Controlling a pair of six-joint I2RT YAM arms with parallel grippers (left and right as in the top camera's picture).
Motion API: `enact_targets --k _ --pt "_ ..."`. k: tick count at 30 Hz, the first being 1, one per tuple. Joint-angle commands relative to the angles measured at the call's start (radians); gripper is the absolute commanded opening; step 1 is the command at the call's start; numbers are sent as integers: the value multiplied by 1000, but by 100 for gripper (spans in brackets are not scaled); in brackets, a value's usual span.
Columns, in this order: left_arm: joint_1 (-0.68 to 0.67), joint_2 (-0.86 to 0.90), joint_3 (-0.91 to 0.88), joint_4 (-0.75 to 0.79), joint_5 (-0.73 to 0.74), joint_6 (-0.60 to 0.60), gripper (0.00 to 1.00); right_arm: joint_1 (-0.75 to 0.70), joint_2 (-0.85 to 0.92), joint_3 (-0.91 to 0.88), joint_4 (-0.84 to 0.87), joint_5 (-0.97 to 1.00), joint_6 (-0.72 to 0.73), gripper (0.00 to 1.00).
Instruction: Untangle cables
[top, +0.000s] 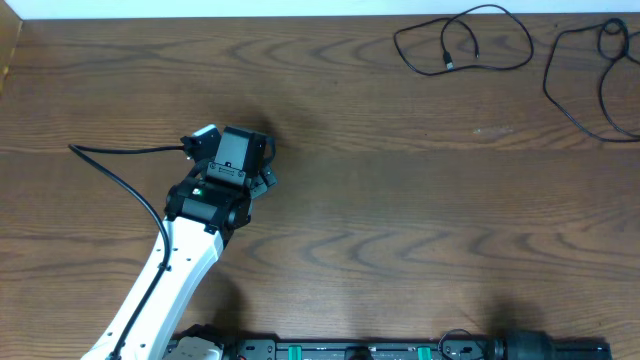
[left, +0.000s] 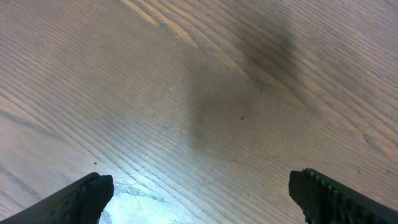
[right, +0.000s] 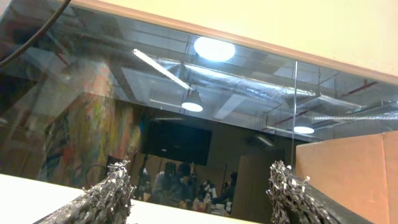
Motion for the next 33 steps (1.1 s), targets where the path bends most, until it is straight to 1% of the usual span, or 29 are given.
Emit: enact_targets --k 1,9,14,25,27,33 --pt "4 -6 -1 0 -6 -9 98 -3 -10 5 -2 -1 -43 69" --pt "4 -6 -1 -1 -6 -9 98 -5 -10 5 -9 0 -55 71" --pt "4 -6 -1 0 -6 -9 98 -4 -10 10 -13 0 -120 73" --pt "4 -6 -1 0 -6 -9 98 -34 -10 45 -23 3 -121 76" --pt "4 -6 -1 -1 -6 -9 98 -40 -10 45 -6 2 -119 77" --pt "4 -6 -1 -1 -6 -9 98 -57 -10 44 116 -5 -117 76"
